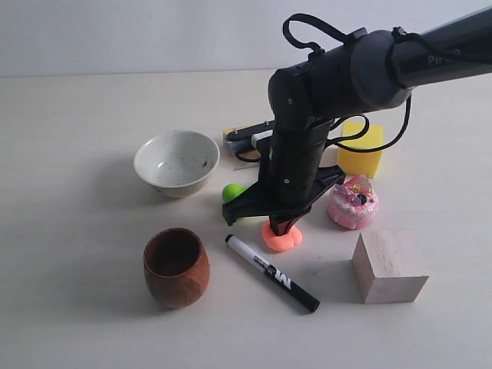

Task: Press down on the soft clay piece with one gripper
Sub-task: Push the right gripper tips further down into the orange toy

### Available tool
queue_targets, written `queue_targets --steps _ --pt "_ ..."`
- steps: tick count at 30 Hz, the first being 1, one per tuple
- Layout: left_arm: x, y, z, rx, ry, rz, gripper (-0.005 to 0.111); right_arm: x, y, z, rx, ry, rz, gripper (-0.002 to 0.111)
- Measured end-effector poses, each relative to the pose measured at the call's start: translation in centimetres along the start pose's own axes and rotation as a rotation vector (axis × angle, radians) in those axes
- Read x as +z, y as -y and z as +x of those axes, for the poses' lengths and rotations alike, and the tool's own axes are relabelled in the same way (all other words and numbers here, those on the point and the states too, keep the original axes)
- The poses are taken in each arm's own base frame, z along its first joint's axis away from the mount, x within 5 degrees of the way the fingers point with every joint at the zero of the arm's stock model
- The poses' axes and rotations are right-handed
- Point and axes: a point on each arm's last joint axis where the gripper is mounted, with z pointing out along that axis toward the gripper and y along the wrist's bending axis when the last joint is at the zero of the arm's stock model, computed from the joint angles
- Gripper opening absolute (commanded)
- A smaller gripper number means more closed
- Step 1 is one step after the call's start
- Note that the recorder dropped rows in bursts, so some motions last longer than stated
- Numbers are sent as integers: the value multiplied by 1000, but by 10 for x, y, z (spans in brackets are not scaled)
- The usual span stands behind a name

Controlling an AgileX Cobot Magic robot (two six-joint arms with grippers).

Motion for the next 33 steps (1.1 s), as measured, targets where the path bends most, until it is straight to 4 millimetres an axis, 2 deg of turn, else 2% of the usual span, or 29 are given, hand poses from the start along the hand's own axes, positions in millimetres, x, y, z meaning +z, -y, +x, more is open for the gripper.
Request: queue_targets --steps 9,30,33 --pt "0 0 0 0 0 0 0 0 0 0 4 0 0 15" --pt "0 0 0 0 0 0 0 1 -1 0 13 -4 -10 15" --pt "0 0 0 0 0 0 0 1 -1 0 13 -2 -10 20"
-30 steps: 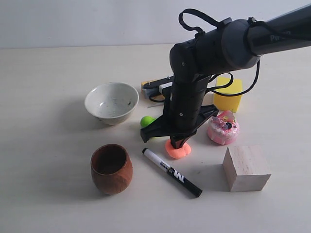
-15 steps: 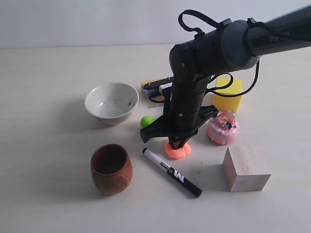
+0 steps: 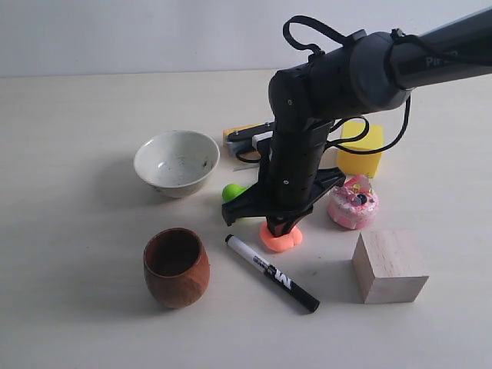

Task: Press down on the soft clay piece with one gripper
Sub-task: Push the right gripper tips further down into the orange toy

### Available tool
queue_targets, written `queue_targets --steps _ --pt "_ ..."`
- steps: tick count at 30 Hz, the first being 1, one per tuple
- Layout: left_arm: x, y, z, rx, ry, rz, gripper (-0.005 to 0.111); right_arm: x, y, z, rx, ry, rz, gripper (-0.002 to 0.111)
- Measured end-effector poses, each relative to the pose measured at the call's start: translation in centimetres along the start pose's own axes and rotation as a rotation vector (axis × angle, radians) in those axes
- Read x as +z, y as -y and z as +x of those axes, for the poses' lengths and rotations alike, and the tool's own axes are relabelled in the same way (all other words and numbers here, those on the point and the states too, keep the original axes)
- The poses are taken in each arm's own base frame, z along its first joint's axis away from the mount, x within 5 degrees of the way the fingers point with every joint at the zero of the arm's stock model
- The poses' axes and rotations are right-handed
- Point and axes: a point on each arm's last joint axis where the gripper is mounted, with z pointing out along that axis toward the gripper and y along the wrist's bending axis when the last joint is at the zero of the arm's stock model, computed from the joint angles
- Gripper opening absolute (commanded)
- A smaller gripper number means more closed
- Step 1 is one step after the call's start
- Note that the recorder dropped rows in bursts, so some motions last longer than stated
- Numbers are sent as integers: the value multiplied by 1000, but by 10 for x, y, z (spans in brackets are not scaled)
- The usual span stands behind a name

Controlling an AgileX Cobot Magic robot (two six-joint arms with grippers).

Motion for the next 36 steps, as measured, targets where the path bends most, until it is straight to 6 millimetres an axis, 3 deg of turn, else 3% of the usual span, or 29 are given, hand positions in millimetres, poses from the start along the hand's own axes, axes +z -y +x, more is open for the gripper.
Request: queue_targets --steps 6,25,36 --pt "0 0 0 0 0 0 0 1 0 0 5 -3 -5 35" --pt "0 0 0 0 0 0 0 1 -1 0 13 -4 -13 34" --pt "0 0 0 0 0 0 0 1 -1 0 13 -4 -13 23"
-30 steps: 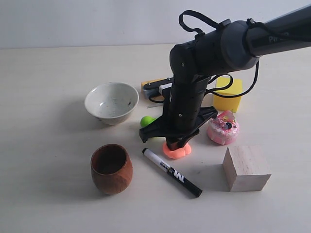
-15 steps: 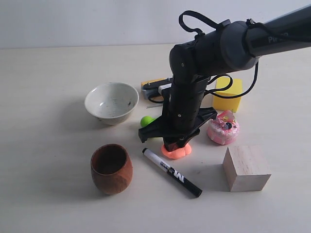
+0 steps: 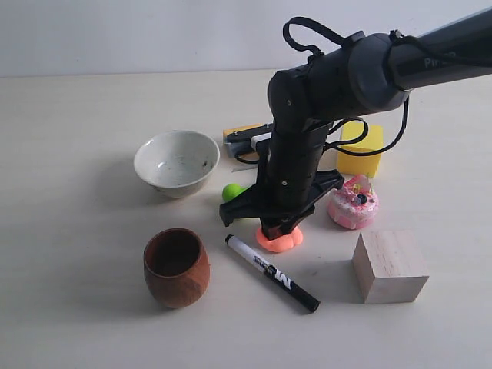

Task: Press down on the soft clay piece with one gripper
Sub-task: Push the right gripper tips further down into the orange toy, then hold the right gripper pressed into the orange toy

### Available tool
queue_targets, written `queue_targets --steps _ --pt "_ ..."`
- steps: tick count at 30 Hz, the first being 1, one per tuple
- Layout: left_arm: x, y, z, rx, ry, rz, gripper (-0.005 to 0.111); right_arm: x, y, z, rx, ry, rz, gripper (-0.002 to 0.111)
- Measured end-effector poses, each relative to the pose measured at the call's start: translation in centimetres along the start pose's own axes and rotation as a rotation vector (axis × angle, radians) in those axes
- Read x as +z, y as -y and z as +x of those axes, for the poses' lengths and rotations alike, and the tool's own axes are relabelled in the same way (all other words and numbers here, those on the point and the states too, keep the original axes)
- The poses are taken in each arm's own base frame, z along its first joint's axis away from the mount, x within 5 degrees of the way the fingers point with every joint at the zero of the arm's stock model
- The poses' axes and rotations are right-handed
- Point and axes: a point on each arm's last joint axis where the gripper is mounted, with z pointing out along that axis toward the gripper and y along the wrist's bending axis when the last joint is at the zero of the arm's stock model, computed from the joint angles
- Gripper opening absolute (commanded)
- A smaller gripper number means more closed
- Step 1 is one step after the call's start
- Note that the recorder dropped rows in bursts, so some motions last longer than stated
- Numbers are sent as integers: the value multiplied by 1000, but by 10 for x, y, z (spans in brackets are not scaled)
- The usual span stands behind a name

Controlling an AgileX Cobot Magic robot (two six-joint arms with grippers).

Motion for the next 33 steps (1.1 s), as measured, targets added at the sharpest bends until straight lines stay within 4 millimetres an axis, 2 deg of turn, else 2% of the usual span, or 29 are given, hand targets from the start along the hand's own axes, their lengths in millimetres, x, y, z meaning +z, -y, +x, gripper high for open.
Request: queue_targets --steps 23,33 --pt "0 0 0 0 0 0 0 0 1 0 -5 -1 6 21" --pt "0 0 0 0 0 0 0 -6 1 0 -18 25 14 21"
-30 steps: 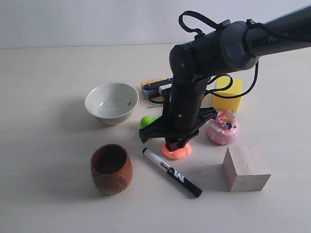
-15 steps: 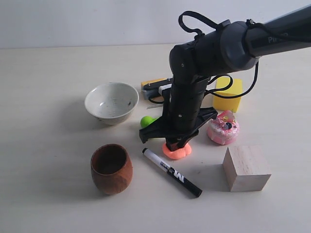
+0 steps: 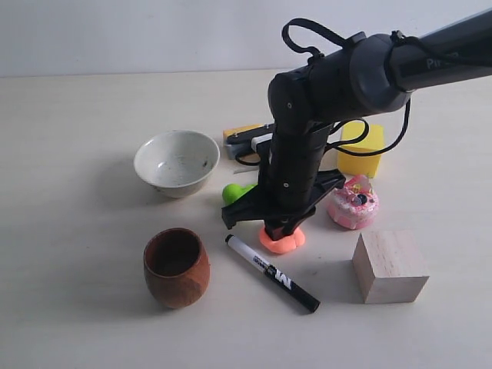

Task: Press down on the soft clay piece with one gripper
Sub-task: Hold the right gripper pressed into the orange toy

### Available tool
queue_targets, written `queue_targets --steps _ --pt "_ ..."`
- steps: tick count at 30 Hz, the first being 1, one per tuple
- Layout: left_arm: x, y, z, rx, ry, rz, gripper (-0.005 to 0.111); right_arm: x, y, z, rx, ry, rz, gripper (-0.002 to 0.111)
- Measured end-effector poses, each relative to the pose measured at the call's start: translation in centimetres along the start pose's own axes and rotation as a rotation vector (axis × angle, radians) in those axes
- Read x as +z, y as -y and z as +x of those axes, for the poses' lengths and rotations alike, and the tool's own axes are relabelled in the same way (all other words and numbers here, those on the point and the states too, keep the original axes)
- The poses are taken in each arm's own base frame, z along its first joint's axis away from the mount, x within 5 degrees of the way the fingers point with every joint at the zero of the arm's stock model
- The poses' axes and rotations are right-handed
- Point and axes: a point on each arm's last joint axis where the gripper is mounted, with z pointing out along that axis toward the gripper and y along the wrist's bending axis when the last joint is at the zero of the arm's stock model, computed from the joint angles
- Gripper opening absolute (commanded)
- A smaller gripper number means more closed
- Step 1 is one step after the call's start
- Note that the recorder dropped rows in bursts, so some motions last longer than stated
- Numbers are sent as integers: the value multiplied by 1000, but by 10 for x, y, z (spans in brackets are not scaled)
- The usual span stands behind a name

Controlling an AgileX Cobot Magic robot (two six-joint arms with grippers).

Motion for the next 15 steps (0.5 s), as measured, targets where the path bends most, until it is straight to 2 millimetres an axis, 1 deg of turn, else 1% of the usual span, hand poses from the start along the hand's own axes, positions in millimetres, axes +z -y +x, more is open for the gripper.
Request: queue_targets --steps 4,9,12,15 --pt "0 0 0 0 0 0 0 -3 1 4 -2 -30 7 21" --pt "0 0 0 0 0 0 0 -12 0 4 -4 -5 1 20" --pt "0 0 0 0 0 0 0 -15 0 4 -4 7 -1 20" --pt "0 0 0 0 0 0 0 -15 0 3 -4 15 -3 17"
